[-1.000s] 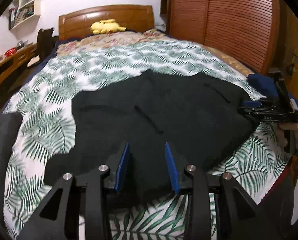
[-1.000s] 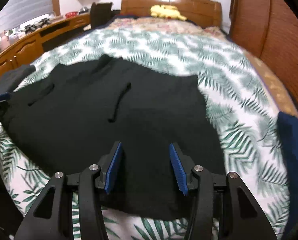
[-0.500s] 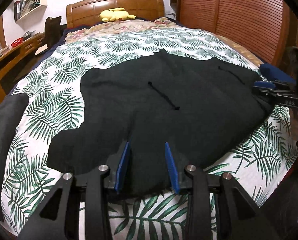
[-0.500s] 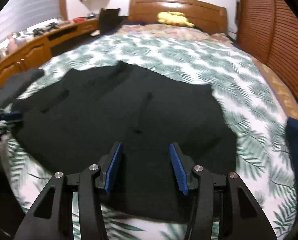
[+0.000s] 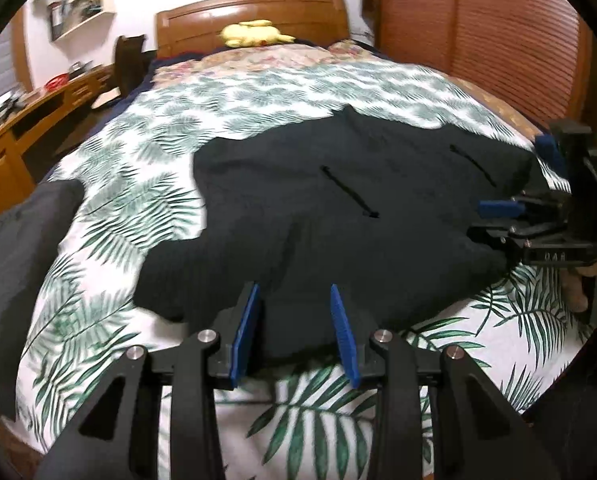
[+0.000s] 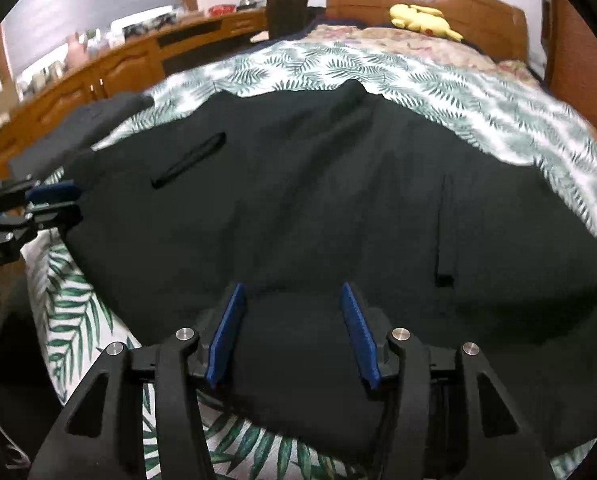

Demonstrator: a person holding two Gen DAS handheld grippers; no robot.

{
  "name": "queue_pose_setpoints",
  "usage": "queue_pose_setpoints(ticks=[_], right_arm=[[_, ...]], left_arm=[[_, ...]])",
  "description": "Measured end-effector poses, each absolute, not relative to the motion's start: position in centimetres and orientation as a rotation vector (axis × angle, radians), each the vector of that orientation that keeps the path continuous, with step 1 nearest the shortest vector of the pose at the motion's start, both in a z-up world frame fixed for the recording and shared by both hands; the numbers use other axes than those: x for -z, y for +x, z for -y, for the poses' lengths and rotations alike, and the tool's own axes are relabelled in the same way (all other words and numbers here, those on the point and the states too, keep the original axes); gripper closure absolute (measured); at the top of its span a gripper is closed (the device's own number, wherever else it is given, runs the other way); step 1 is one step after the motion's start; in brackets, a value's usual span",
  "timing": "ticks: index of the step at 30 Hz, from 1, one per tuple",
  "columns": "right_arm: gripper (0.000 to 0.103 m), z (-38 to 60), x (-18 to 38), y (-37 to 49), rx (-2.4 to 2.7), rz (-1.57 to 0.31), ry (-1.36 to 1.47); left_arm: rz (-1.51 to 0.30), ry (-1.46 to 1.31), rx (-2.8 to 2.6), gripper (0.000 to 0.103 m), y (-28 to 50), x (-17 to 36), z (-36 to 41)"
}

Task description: Fold large clothes

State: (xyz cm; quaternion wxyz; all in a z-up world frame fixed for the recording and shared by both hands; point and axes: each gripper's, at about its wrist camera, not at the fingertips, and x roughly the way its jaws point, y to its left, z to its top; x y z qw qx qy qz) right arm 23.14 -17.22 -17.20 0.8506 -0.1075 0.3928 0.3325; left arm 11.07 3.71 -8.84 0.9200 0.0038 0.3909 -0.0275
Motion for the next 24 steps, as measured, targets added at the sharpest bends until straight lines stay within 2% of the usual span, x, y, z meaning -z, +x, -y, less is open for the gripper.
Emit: queue_pose_setpoints(ticks=[5,16,21,24], right_arm=[[0.051,16.5,16.9,22.7,-0.679,-0.806,-0.276],[0.043,16.1,16.9,22.7,-0.639,-0.792,-0.297],[0.032,16.0,16.9,22.8,-0.605,-0.782,-0.311],[0.029,16.3,16.9,23.1,-0.605,-0.788,-0.297]], left_arm=[[-0.801,-0.093,-0.017,0.068,10.2,8.9,-6.5],[-0.838,-0.125,-0.110,0.067,10.3,10.5,-8.7],[-0.862,-0.116,-0.118,0.066,10.5,11.3,-8.6],[-0.874,-0.124,-0.117,0.065,10.7,11.7,-8.7]])
